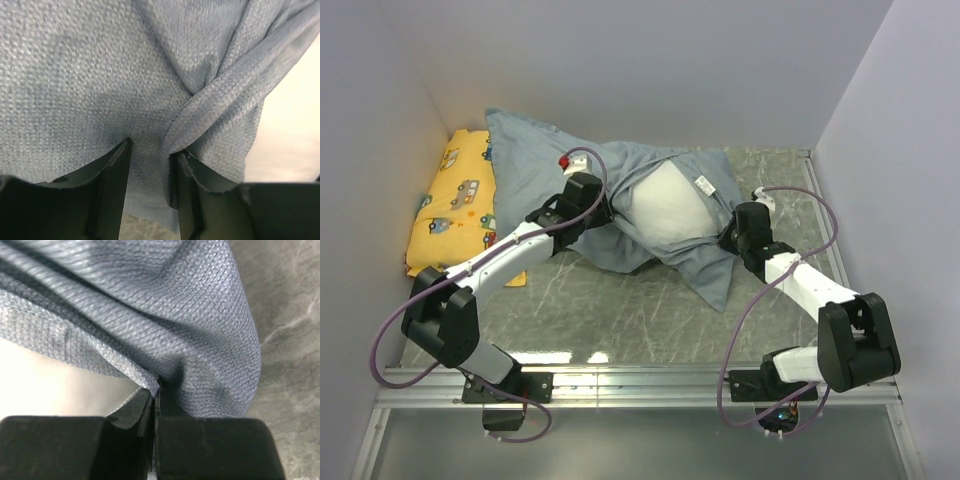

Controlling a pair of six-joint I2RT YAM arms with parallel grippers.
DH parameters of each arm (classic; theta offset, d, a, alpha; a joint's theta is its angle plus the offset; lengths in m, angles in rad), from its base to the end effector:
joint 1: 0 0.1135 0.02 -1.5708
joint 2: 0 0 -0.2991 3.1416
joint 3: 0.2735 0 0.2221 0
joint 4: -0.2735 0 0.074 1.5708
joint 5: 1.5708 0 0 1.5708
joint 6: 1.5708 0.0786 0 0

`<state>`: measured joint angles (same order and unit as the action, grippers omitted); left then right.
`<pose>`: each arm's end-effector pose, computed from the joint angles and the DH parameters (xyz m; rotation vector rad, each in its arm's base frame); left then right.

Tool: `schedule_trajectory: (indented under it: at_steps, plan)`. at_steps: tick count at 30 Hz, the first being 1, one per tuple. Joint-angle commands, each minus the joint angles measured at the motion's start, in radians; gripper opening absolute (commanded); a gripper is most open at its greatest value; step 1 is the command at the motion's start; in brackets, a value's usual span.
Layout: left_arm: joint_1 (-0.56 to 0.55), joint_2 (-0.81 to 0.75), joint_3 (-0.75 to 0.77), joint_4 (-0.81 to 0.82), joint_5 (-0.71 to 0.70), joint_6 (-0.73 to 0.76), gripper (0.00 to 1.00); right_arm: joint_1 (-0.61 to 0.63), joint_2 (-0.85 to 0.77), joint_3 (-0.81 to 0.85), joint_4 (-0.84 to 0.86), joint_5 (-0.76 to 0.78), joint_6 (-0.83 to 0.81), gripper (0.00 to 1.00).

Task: Remove the pillowcase from the pillow

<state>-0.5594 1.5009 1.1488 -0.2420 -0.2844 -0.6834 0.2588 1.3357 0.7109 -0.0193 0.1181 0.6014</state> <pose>0.3036 -0.1641 0.3108 -0.2979 2.1467 -0.4168 0.2735 0.0628 0.2366 0.4452 2.1867 0.3448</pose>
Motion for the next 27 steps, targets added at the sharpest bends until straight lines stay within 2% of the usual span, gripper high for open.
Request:
schedule_trajectory:
  at_steps: [1,7,11,15,19,22,23,27]
  plan:
    - [-0.014,0.012,0.023,-0.083,-0.099,0.025,0.47,-0.004,-0.044,-0.004,0.004,-0.006,-0.018,0.0]
    - [-0.01,-0.051,0.015,-0.14,-0.206,0.053,0.56,-0.004,-0.05,-0.016,0.01,-0.011,-0.018,0.0]
    - [-0.007,-0.085,0.054,-0.175,-0.207,0.062,0.64,-0.003,-0.041,-0.011,0.01,-0.014,-0.022,0.0]
    - [-0.016,-0.142,0.114,-0.192,-0.187,0.084,0.78,-0.004,-0.035,-0.008,0.01,-0.028,-0.02,0.0]
    - [-0.034,-0.206,0.178,-0.203,-0.197,0.108,0.86,-0.004,-0.035,0.007,-0.01,-0.023,-0.029,0.0]
    - [-0.075,-0.217,0.259,-0.233,-0.213,0.133,0.88,-0.004,-0.043,0.01,-0.015,-0.02,-0.025,0.0]
    - [-0.12,-0.206,0.29,-0.247,-0.245,0.137,0.89,-0.004,-0.046,0.002,-0.002,-0.024,-0.025,0.0]
    - [-0.232,-0.086,0.416,-0.266,-0.277,0.151,0.9,-0.003,-0.04,0.001,-0.002,-0.04,-0.018,0.0]
